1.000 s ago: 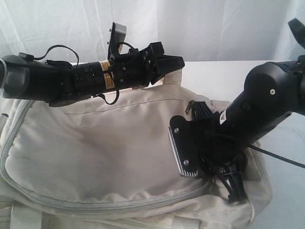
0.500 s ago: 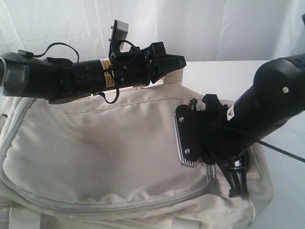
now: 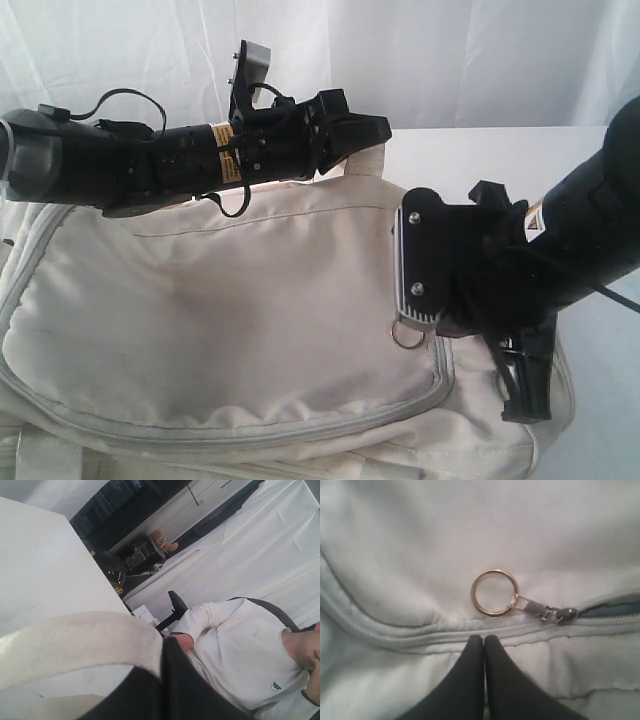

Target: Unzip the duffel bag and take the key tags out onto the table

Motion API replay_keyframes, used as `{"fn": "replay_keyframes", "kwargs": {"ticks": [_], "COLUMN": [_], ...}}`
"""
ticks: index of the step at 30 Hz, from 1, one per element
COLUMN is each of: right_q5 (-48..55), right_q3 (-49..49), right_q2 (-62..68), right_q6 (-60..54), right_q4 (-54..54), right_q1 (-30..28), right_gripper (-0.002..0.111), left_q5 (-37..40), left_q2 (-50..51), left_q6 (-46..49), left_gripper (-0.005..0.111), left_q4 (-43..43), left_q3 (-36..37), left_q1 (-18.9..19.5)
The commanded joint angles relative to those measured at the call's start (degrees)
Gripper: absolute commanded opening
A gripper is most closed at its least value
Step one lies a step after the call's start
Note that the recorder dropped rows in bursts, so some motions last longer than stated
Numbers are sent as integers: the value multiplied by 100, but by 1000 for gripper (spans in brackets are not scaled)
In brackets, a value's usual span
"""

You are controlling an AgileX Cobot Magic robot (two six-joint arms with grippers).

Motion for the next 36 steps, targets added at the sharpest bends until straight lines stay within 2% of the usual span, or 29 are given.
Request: {"fn": "replay_keyframes", "kwargs": {"ticks": [1,4,8,10,15,28,36], "right_q5": [-145,-176,-208,-385,-777,-500,-395], "right_q3": [2,2,2,2,2,2,2], "right_q2": [-48,-48,-48,5,264,993,1052], "right_q6": [629,273,-935,-1294,-1428,-1713,-1713], "right_q4": [29,179,635,661,431,-92,-290], "right_q1": [-3,-3,-3,-3,-3,-3,-3], "right_gripper": [13,30,58,62,62,62,39], "left_q5": [-701,-701,-701,-701,-701,-701,-701], "left_q2": [-255,-255,-255,-255,-255,-255,-255], "left_q6": [-10,-10,-11,-11,-21,-21,-11], "left_gripper": [0,0,0,0,0,0,0], "left_q4": [-202,-202,-202,-202,-202,-202,-202], "left_q3": [-114,-114,-114,-114,-114,-114,-114], "left_q1": [-24,-24,-24,-24,-24,-24,-24]}}
